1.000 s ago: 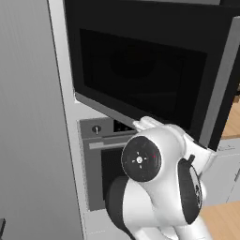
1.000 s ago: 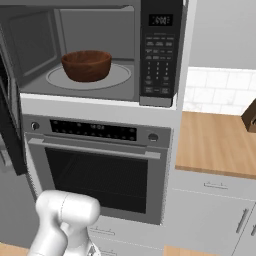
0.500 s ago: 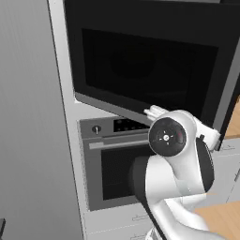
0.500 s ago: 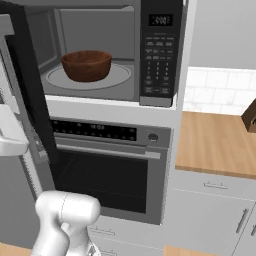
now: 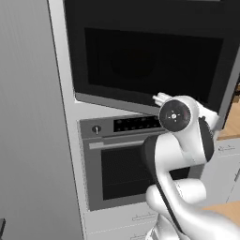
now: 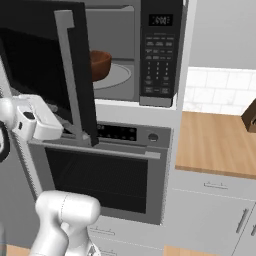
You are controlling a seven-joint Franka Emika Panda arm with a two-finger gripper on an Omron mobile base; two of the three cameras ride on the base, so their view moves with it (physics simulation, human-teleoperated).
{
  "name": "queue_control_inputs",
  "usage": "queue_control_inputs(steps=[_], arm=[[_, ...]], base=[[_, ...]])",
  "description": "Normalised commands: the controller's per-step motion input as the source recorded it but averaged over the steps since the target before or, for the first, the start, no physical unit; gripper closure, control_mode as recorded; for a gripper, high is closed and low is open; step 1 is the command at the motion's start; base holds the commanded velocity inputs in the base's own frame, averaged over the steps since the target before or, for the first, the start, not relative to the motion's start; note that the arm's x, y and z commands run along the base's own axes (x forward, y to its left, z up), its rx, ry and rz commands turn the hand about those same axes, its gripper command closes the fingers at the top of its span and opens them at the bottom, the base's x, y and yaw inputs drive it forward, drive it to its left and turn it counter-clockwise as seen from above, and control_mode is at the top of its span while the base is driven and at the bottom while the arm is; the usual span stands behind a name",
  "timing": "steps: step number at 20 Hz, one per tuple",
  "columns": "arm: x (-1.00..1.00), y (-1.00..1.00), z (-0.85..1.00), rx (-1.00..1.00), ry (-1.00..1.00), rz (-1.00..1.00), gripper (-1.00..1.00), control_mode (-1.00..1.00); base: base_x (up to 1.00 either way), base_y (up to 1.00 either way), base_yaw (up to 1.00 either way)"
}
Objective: Open the microwave, place the bowl with waffle inside the microwave, then close the microwave door and turn it on.
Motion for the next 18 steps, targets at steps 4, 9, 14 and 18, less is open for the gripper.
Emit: queue_control_inputs(steps=[4,9,14,18], arm=[[0.75,-0.47,0.0,0.0,-0.02,0.0,-1.0,-1.0],[0.66,-0.27,0.0,-0.01,-0.05,0.0,-1.0,-1.0],[0.68,-0.37,0.01,0.0,-0.05,0.0,-1.0,-1.0],[0.42,-0.31,0.11,0.0,-0.04,0.13,-1.0,-1.0]], base=[[0.0,0.0,0.0],[0.0,0.0,0.0],[0.0,0.0,0.0],[0.0,0.0,0.0]])
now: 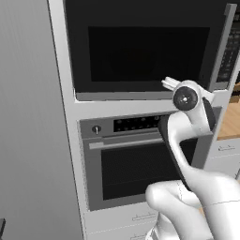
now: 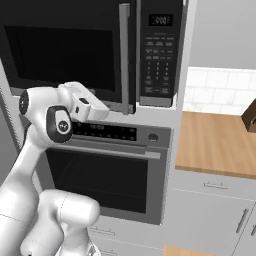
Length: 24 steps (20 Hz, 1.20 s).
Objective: Open the microwave, place the bowl with waffle inside the microwave, then close the microwave door and turn it on.
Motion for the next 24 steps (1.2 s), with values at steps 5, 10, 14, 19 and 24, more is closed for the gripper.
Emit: queue_control_inputs(steps=[5,10,14,19,24], arm=[[0.24,-0.23,0.25,0.0,-0.05,0.15,-1.0,-1.0],[0.13,-0.02,0.12,0.0,-0.03,0.1,-1.0,-1.0],[0.13,0.01,0.01,0.0,-0.03,0.06,-1.0,-1.0],[0.41,0.0,0.0,0.0,-0.03,0.09,-1.0,-1.0],[0.57,0.0,0.0,0.0,0.0,0.11,-1.0,-1.0]], base=[[0.0,0.0,0.0],[0.0,0.0,0.0],[0.0,0.0,0.0],[0.0,0.0,0.0],[0.0,0.0,0.0]])
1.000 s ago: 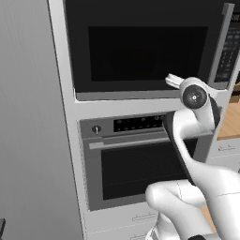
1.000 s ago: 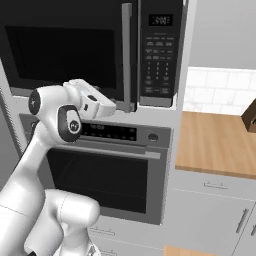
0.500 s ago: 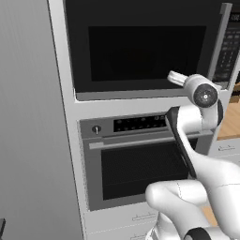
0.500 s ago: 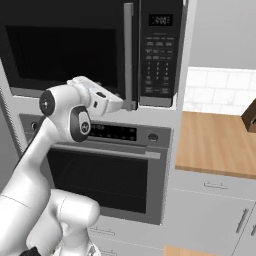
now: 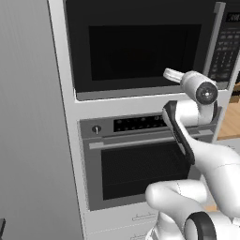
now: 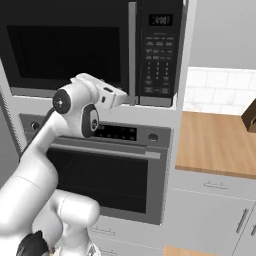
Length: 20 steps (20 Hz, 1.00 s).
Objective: Open the microwave, place the bowl with waffle inside the microwave, then close the microwave door and turn it on.
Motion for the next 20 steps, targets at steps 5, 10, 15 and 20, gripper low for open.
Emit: queue_control_inputs(steps=[5,10,15,20], arm=[[0.51,0.0,0.0,0.0,0.0,0.09,-1.0,-1.0],[0.04,0.0,0.06,0.0,0.0,0.05,-1.0,-1.0],[-0.41,-0.01,0.42,0.0,0.02,0.01,-1.0,-1.0],[-0.58,0.0,0.46,-0.11,0.17,0.08,-1.0,-1.0]], base=[[0.0,0.0,0.0],[0.0,0.0,0.0],[0.0,0.0,0.0],[0.0,0.0,0.0]])
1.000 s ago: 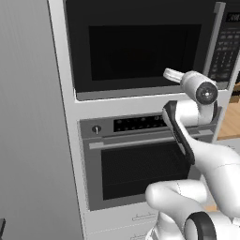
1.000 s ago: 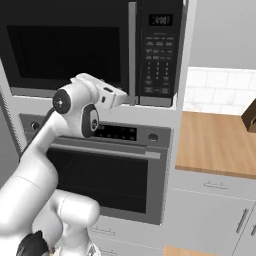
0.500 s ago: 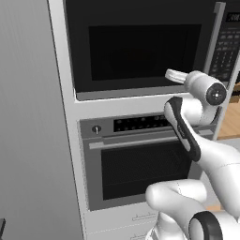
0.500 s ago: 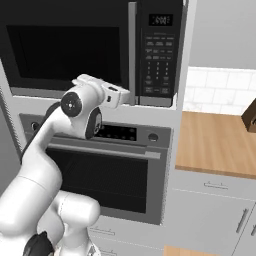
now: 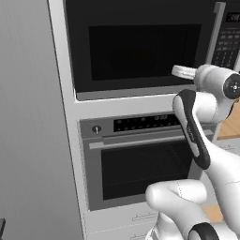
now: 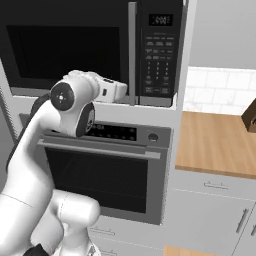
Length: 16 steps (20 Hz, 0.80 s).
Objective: Open the microwave, place the bowl with waffle inside the microwave, then close the microwave door and turn it on.
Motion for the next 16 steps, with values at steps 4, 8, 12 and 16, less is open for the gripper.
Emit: queue_control_inputs(steps=[4,8,12,16], arm=[[-0.25,-0.11,0.0,-0.21,0.42,0.14,-1.0,-1.0],[-0.43,-0.14,0.0,-0.14,0.49,0.14,-1.0,-1.0],[-0.7,-0.41,-0.14,0.01,0.02,0.04,-1.0,-1.0],[-0.42,-0.42,-0.3,0.06,-0.1,0.06,-1.0,-1.0]], base=[[0.0,0.0,0.0],[0.0,0.0,0.0],[0.0,0.0,0.0],[0.0,0.0,0.0]])
